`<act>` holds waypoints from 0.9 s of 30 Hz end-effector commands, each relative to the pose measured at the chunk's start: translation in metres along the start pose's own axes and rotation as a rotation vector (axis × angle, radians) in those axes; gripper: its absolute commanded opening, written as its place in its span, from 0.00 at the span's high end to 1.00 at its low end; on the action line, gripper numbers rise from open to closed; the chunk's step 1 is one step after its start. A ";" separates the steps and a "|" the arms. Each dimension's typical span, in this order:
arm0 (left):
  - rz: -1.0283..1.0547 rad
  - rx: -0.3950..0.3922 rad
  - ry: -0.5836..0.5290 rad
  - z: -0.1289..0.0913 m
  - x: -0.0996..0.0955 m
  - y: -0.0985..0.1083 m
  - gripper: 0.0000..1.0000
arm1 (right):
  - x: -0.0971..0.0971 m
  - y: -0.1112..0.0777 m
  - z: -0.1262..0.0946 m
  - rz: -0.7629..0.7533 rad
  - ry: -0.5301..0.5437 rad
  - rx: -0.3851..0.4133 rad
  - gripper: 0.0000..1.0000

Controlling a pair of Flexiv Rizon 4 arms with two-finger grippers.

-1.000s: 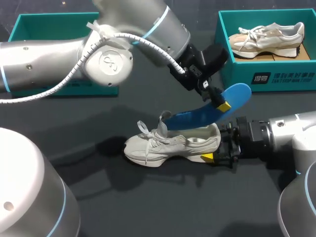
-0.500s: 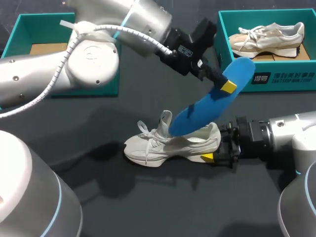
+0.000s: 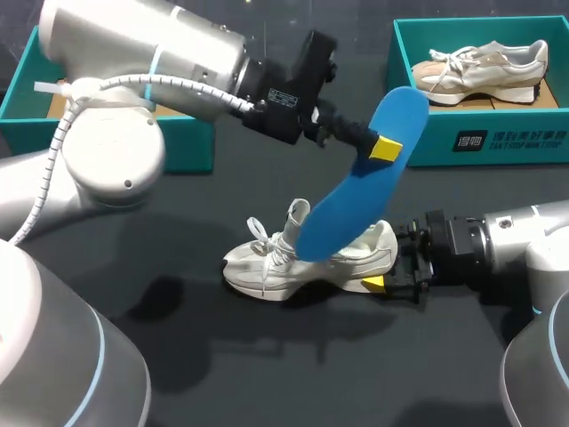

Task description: Take the shoe out of the shoebox, open the shoe tongue, remove and reinsert the insole, then place the shoe into the shoebox

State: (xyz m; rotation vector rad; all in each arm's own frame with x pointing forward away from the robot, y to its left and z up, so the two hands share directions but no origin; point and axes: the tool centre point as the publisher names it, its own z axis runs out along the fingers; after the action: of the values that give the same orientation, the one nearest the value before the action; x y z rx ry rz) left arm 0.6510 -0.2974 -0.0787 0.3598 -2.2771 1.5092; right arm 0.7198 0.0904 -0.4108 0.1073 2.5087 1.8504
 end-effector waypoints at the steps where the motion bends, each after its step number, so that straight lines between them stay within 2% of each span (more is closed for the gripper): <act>1: -0.016 0.111 0.061 -0.013 0.011 0.006 1.00 | 0.001 0.001 0.001 0.000 -0.001 0.004 1.00; 7: -0.010 0.244 0.042 -0.037 0.038 0.011 1.00 | 0.001 0.001 0.001 0.000 -0.001 0.004 1.00; 10: -0.020 0.285 0.068 -0.059 0.064 0.006 1.00 | 0.001 0.001 0.001 0.000 -0.001 0.004 1.00; 20: -0.020 0.285 0.068 -0.059 0.064 0.006 1.00 | 0.001 0.001 0.001 0.000 -0.001 0.004 1.00; 24: -0.050 0.340 0.094 -0.065 0.065 0.011 1.00 | 0.001 0.001 0.001 0.000 -0.001 0.004 1.00; 27: -0.058 0.344 0.089 -0.066 0.069 0.015 1.00 | 0.001 0.001 0.001 0.000 -0.001 0.004 1.00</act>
State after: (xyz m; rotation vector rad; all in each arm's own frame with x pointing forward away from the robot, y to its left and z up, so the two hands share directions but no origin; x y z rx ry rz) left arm 0.6036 -0.2363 -0.0323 0.4169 -1.9540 1.7995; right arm 0.7198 0.0904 -0.4109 0.1073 2.5087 1.8504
